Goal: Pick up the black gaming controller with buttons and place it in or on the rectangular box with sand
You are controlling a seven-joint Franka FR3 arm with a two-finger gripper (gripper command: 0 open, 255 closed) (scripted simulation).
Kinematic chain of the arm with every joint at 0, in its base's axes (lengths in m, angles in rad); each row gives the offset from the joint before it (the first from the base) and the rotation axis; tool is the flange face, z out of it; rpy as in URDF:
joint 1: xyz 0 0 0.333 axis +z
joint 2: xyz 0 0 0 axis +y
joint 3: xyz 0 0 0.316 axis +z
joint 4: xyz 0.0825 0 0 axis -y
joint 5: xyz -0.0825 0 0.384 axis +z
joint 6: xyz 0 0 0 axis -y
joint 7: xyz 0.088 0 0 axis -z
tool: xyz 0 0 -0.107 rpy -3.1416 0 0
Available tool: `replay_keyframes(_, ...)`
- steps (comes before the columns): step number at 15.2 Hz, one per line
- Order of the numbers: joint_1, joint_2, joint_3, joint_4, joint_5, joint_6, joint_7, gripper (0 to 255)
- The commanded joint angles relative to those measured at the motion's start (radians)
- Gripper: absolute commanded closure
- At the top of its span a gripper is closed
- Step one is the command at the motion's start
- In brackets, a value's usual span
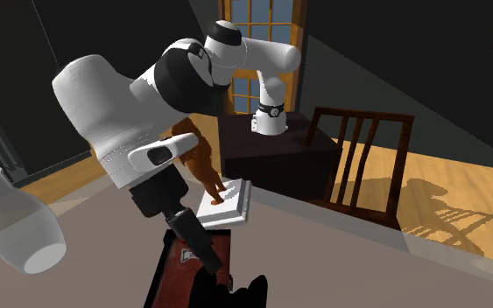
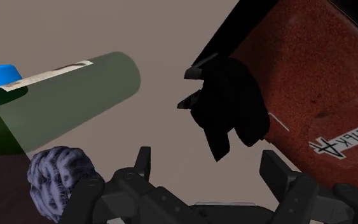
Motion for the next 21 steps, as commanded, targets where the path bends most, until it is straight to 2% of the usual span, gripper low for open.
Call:
replay_keyframes(1, 0.011, 0.061, -0.02, -0.011, 0.006, 0.005, -0.012, 0)
replay_keyframes(4, 0.039, 0.077, -0.042, 0.006, 0.017, 0.029, -0.019, 0)
replay_keyframes(12, 0.048, 0.051, -0.089, 0.001, 0.074, 0.043, -0.035, 0)
replay_keyframes(13, 0.084, 0.062, -0.091, 0.075, 0.08, 0.011, -0.053, 255)
replay_keyframes(14, 0.054, 0.053, -0.089, 0.032, 0.078, 0.023, -0.048, 255)
replay_keyframes(15, 0.102, 0.067, -0.088, 0.147, 0.091, -0.036, -0.08, 255)
replay_keyframes(16, 0.088, 0.063, -0.088, 0.115, 0.087, -0.02, -0.072, 255)
replay_keyframes(18, 0.178, 0.104, -0.095, 0.313, 0.102, -0.103, -0.13, 255)
replay_keyframes(19, 0.182, 0.114, -0.098, 0.323, 0.102, -0.101, -0.139, 255)
replay_keyframes(20, 0.249, 0.131, -0.102, 0.446, 0.113, -0.153, -0.16, 255)
replay_keyframes(21, 0.21, 0.134, -0.101, 0.382, 0.105, -0.119, -0.158, 255)
